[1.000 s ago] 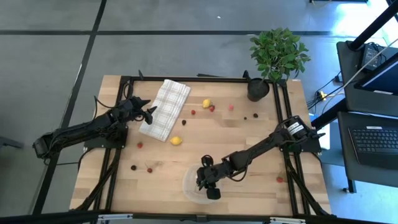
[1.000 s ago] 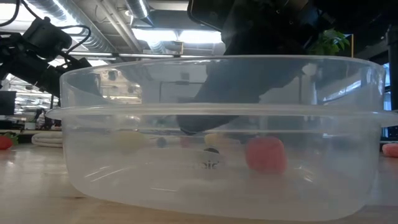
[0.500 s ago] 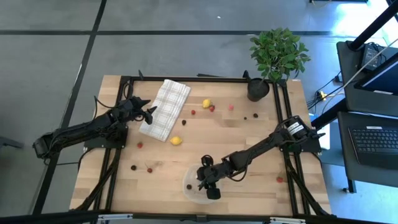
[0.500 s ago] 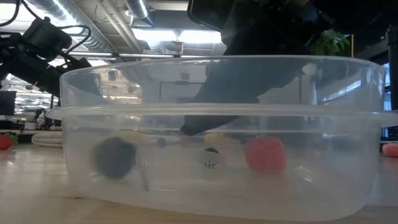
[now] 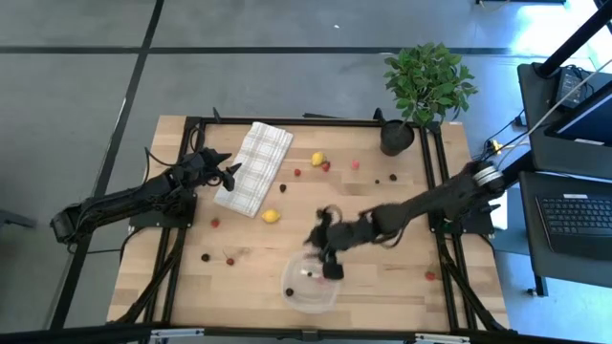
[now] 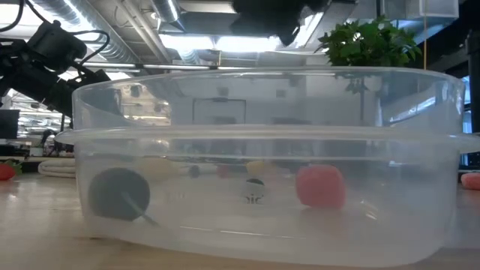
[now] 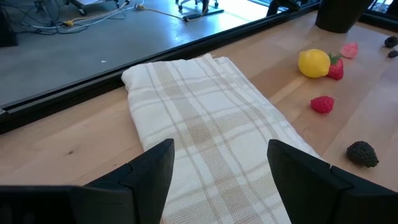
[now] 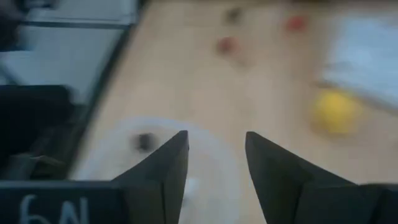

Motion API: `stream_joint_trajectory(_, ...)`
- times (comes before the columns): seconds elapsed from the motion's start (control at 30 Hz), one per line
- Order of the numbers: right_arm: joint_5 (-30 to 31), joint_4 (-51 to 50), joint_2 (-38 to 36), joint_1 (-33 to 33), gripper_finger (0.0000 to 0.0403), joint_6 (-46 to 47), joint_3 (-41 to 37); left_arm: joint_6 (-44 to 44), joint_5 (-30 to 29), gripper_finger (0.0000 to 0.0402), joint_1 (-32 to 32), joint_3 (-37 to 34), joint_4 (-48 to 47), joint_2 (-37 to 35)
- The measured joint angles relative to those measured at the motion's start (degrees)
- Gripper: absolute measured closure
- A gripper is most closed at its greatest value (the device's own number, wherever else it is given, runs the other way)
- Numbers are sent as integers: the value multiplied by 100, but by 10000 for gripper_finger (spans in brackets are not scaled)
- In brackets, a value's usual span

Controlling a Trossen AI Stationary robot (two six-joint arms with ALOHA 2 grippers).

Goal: Pick and placing Produce into tupperware
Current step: Put the top peach into the transparent bin

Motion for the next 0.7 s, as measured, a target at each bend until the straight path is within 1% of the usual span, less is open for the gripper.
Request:
stream_joint_trajectory(0.13, 933, -911, -585, -348, 240, -203, 0, 0, 0, 151, 1, 0, 2, 0)
stream_joint_trajectory(0.2, 1079, -1447, -796, -587, 240, -202, 0, 0, 0, 151, 1, 1, 2, 0)
stream_joint_trajectory(0.37, 1095, -2769, -1123, -1294, 240, -184, 0, -13, 27, 151, -1, 0, 0, 0)
stream_joint_trajectory(0.43, 1091, -3123, -1176, -1609, 240, -200, -2, -14, 39, 151, 1, 1, -2, 0)
stream_joint_trajectory(0.53, 1075, -3486, -1181, -2122, 240, -275, -4, -12, 41, 151, 1, 1, -4, 0)
stream_joint_trajectory(0.6, 1015, -3540, -1182, -2482, 240, -372, -40, -11, 42, 151, 0, 2, -4, 0)
stream_joint_trajectory(0.7, 487, -3417, -1181, -3061, 240, -598, -193, -11, 42, 151, 1, 0, -4, 0)
